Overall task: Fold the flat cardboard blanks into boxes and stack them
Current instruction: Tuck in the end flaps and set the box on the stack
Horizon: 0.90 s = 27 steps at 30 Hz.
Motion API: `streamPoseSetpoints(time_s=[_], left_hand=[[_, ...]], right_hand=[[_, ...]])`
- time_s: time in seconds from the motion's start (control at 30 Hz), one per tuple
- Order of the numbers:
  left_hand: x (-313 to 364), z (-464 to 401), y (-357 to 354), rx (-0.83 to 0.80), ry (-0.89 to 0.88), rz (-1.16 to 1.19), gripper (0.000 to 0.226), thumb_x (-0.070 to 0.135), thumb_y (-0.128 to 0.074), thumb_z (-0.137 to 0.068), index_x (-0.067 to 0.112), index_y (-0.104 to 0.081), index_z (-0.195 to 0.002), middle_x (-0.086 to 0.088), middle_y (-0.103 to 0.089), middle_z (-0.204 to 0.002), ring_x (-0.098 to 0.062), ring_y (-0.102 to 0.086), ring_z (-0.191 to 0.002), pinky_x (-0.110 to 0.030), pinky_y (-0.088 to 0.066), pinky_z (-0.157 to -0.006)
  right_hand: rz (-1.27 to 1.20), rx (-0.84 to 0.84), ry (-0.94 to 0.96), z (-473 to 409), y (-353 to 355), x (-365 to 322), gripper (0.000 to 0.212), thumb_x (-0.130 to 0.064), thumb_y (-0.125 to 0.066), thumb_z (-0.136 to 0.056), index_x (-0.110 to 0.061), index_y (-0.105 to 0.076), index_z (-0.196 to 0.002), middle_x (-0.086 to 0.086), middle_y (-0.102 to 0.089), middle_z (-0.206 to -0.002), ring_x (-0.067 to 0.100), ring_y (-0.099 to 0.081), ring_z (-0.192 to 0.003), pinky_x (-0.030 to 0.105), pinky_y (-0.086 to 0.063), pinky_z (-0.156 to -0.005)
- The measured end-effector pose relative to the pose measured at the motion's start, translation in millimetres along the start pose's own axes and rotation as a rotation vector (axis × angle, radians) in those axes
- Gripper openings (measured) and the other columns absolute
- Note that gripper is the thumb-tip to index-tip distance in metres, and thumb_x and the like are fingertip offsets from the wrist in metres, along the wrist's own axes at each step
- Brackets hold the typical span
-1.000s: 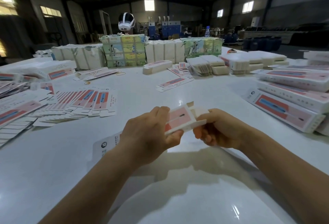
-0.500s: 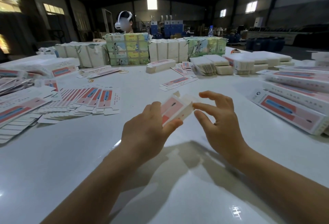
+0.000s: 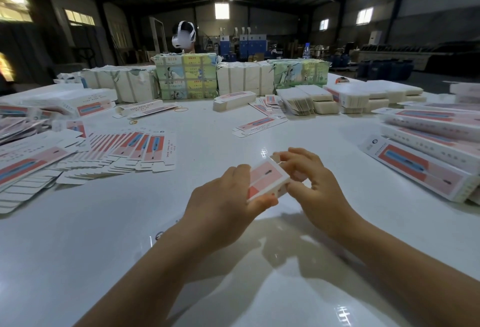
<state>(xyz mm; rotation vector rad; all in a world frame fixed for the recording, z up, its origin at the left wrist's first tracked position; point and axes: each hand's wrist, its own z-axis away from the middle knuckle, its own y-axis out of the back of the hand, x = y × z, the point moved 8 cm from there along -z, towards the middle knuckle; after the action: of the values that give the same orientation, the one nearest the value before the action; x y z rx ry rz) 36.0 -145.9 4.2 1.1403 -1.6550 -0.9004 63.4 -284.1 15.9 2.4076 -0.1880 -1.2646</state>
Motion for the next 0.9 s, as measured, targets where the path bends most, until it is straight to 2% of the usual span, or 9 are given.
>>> streamPoseSetpoints(time_s=[0.1, 0.33, 0.47, 0.53, 0.57, 0.63, 0.73, 0.8, 0.9], left_hand=[[-2, 0, 0, 0.013, 0.013, -0.035, 0.053, 0.071, -0.033, -0.082, 0.031, -0.037, -0.117, 0.010, -0.051, -0.114, -0.013, -0.048, -0.082, -0.029, -0.041, -0.064], [4, -1, -4, 0.027, 0.041, -0.178, 0.055, 0.070, -0.025, -0.085, 0.026, -0.036, -0.115, 0.005, -0.050, -0.110, -0.017, -0.048, -0.080, -0.031, -0.041, -0.065], [4, -2, 0, 0.050, 0.033, -0.204, 0.055, 0.070, -0.026, -0.085, 0.026, -0.034, -0.119, 0.006, -0.050, -0.113, -0.018, -0.054, -0.092, -0.031, -0.041, -0.067], [5, -2, 4, 0.081, 0.025, -0.190, 0.054, 0.069, -0.027, -0.085, 0.027, -0.034, -0.117, 0.006, -0.050, -0.111, -0.019, -0.053, -0.092, -0.032, -0.041, -0.066], [6, -1, 6, 0.098, 0.017, -0.188, 0.053, 0.069, -0.028, -0.085, 0.027, -0.034, -0.117, 0.007, -0.049, -0.110, -0.019, -0.053, -0.091, -0.033, -0.042, -0.066], [9, 1, 7, 0.119, -0.002, -0.195, 0.054, 0.069, -0.028, -0.085, 0.028, -0.033, -0.118, 0.007, -0.050, -0.110, -0.018, -0.053, -0.091, -0.033, -0.046, -0.067], [15, 2, 2, 0.114, -0.039, -0.232, 0.059, 0.070, -0.028, -0.084, 0.027, -0.032, -0.123, 0.006, -0.049, -0.113, -0.017, -0.053, -0.093, -0.030, -0.045, -0.067], [17, 1, -2, 0.104, -0.051, -0.252, 0.061, 0.071, -0.027, -0.084, 0.026, -0.031, -0.125, 0.007, -0.049, -0.112, -0.015, -0.051, -0.090, -0.029, -0.039, -0.065], [17, 1, -5, 0.097, -0.043, -0.259, 0.061, 0.072, -0.023, -0.082, 0.027, -0.029, -0.123, 0.008, -0.047, -0.107, -0.013, -0.043, -0.082, -0.029, -0.032, -0.062]], right_hand=[[-0.054, 0.081, -0.004, 3, 5, 0, 0.039, -0.010, -0.061, -0.082, -0.034, -0.048, -0.109, -0.003, -0.062, -0.114, 0.003, -0.055, -0.109, 0.017, -0.044, -0.092], [0.160, 0.034, -0.027, 9, -15, 5, 0.060, -0.001, -0.045, -0.092, -0.027, -0.033, -0.145, -0.013, -0.044, -0.117, 0.013, -0.046, -0.122, 0.030, -0.036, -0.105], [0.076, 0.018, -0.053, 7, -13, 6, 0.056, -0.011, -0.047, -0.094, -0.035, -0.033, -0.142, -0.016, -0.045, -0.125, 0.004, -0.042, -0.125, 0.024, -0.033, -0.108], [-0.013, 0.124, -0.095, 2, 1, 10, 0.053, -0.023, -0.050, -0.091, -0.038, -0.035, -0.140, -0.016, -0.042, -0.135, -0.006, -0.038, -0.122, 0.009, -0.028, -0.102], [-0.066, 0.182, -0.156, -1, 9, 17, 0.057, -0.028, -0.052, -0.087, -0.035, -0.035, -0.141, -0.016, -0.041, -0.137, -0.005, -0.037, -0.122, 0.010, -0.027, -0.101], [-0.385, 0.204, -0.387, -3, 10, 39, 0.061, -0.028, -0.060, -0.084, -0.024, -0.039, -0.141, -0.008, -0.049, -0.131, 0.008, -0.047, -0.119, 0.027, -0.036, -0.101], [-0.966, 0.010, -0.657, 1, -16, 48, 0.041, -0.020, -0.065, -0.076, -0.004, -0.062, -0.114, 0.010, -0.068, -0.098, 0.022, -0.066, -0.087, 0.033, -0.056, -0.069], [-0.879, -0.038, -0.592, 0, -19, 43, 0.019, -0.009, -0.062, -0.081, -0.001, -0.065, -0.097, 0.014, -0.068, -0.087, 0.023, -0.068, -0.075, 0.030, -0.057, -0.061], [-0.510, 0.046, -0.373, -2, -7, 34, 0.014, -0.004, -0.053, -0.091, 0.006, -0.060, -0.097, 0.017, -0.061, -0.083, 0.023, -0.062, -0.072, 0.040, -0.056, -0.070]])
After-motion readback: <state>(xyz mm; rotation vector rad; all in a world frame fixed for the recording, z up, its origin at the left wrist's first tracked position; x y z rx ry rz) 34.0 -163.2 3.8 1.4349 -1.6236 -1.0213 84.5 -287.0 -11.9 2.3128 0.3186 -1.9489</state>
